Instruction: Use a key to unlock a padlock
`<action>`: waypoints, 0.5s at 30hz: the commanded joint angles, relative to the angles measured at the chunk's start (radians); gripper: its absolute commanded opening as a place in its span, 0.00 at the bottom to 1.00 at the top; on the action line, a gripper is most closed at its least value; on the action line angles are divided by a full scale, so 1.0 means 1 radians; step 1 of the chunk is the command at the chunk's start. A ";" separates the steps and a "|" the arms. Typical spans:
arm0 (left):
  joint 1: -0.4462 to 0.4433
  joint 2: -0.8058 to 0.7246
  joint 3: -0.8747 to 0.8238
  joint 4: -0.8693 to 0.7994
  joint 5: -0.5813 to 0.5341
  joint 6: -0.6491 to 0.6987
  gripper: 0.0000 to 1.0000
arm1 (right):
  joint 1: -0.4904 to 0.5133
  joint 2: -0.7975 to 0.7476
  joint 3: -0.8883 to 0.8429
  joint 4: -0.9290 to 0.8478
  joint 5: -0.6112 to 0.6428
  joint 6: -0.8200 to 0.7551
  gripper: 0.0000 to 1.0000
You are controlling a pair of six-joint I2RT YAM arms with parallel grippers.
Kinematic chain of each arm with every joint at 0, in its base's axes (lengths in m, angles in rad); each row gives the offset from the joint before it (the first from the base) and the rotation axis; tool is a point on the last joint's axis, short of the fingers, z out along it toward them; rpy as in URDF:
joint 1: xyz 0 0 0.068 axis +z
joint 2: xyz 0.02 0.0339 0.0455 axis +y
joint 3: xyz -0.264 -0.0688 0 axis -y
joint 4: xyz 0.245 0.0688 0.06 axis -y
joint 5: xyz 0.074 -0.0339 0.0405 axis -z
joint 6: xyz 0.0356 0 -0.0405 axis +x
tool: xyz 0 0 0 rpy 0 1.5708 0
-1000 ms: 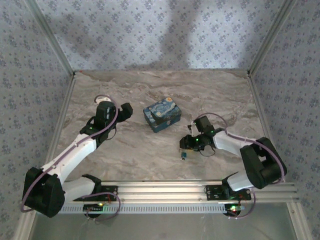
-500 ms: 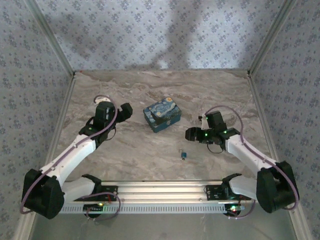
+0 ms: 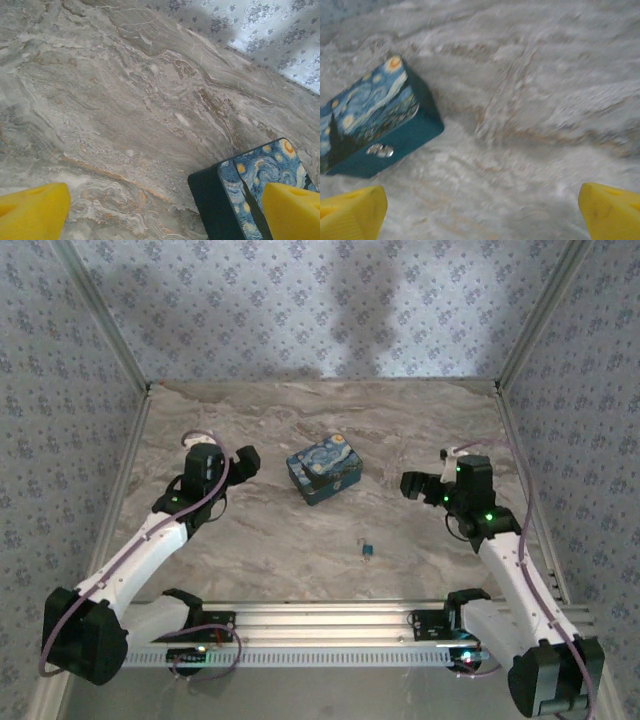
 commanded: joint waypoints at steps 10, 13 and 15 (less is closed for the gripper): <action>0.085 -0.033 0.018 -0.033 -0.109 0.134 0.98 | -0.169 -0.038 -0.279 0.517 0.170 -0.180 1.00; 0.109 -0.031 -0.002 0.003 -0.160 0.208 0.98 | -0.188 0.019 -0.310 0.581 0.196 -0.170 1.00; 0.130 -0.031 -0.034 0.054 -0.198 0.255 0.98 | -0.202 0.073 -0.350 0.678 0.196 -0.158 1.00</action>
